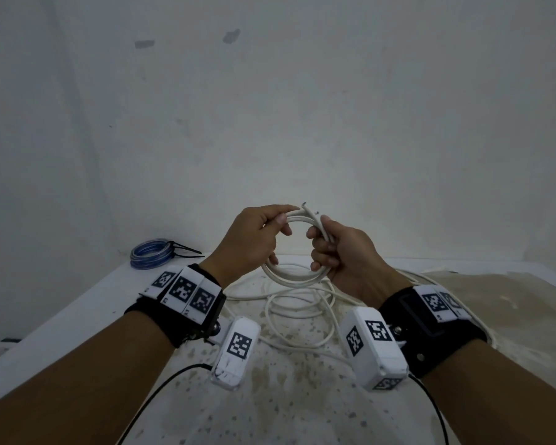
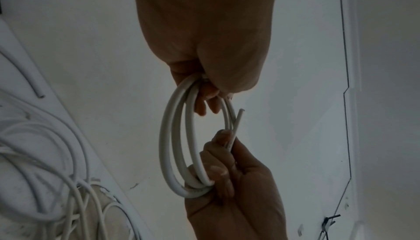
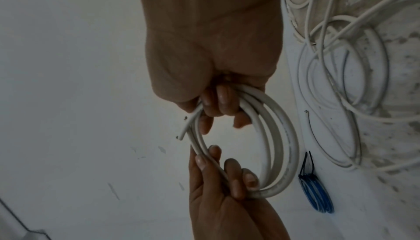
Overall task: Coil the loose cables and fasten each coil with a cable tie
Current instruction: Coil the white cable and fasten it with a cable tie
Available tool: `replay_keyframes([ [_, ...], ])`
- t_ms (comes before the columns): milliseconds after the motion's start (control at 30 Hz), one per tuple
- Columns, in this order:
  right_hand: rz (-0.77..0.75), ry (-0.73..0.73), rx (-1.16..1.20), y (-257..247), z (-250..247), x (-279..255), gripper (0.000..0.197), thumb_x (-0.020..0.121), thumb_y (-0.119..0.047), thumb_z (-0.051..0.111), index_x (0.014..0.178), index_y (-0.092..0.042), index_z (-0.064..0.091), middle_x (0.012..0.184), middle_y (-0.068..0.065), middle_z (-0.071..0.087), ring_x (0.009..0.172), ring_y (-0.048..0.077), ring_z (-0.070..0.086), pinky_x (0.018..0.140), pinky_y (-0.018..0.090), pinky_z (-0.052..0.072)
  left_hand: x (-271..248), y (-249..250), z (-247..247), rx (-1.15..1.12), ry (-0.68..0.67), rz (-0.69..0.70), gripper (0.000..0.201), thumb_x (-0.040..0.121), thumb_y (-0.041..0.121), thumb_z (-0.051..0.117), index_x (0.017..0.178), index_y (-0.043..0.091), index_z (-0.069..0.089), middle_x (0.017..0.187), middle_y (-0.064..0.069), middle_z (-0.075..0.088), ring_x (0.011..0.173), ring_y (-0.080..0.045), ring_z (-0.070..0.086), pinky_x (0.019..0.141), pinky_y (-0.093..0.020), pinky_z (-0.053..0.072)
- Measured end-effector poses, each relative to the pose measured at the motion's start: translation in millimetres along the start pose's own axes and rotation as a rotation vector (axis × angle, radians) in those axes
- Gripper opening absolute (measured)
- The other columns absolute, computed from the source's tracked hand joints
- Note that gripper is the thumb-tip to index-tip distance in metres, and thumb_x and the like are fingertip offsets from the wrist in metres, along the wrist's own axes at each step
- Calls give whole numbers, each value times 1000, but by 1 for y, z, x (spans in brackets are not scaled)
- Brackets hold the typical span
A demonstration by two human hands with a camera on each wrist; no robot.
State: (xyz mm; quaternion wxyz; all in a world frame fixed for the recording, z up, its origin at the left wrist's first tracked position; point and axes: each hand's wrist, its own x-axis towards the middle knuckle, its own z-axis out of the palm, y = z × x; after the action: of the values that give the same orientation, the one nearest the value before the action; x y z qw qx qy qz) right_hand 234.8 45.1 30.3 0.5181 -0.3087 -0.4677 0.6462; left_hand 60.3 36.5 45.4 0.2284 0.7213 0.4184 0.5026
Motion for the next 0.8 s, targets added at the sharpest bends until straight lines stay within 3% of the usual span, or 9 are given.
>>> replay_keyframes([
  [267,-65,45,-17,2,1,-1,39,102,-35,48,81,-6,62,49,-5,28,39,10,25,46,26,39,0,-2,2,38,-9,27,35,104,12,44,132,23,62,84,1,63,45,-8,45,51,-31,54],
  [433,-99,122,146,3,0,1,36,102,-35,48,77,-10,55,49,-6,27,38,9,22,39,21,29,-4,0,9,-285,33,-81,38,104,8,43,140,18,49,90,-4,66,51,-10,50,56,-32,56],
  [533,-115,140,188,2,0,2,37,103,-35,46,76,-11,53,49,-6,27,37,8,21,38,21,25,-6,3,17,-490,65,-180,33,107,20,36,135,14,53,79,-5,53,49,-11,47,55,-29,55],
  [600,-124,113,119,5,3,2,37,104,-34,45,77,-10,54,48,-5,27,37,9,21,39,22,27,-5,3,24,-437,161,-213,38,107,33,34,127,15,61,72,-3,48,45,-9,39,44,-26,44],
  [667,-130,58,35,8,4,0,37,104,-33,45,77,-9,54,49,-4,25,38,10,21,40,23,28,0,2,24,-352,296,-219,39,106,36,39,109,13,71,65,-3,50,42,-10,37,40,-23,34],
  [733,-129,43,6,9,4,-2,37,103,-33,46,77,-9,55,49,-4,24,38,10,21,40,23,28,4,-1,21,-290,367,-201,34,103,32,49,94,12,74,61,-8,55,43,-13,46,42,-24,37],
  [800,-128,91,85,9,3,-2,36,103,-32,47,76,-10,53,49,-4,25,37,9,21,39,22,27,3,0,21,-307,415,-175,32,101,32,52,93,7,71,66,-10,63,50,-16,61,47,-27,49],
])
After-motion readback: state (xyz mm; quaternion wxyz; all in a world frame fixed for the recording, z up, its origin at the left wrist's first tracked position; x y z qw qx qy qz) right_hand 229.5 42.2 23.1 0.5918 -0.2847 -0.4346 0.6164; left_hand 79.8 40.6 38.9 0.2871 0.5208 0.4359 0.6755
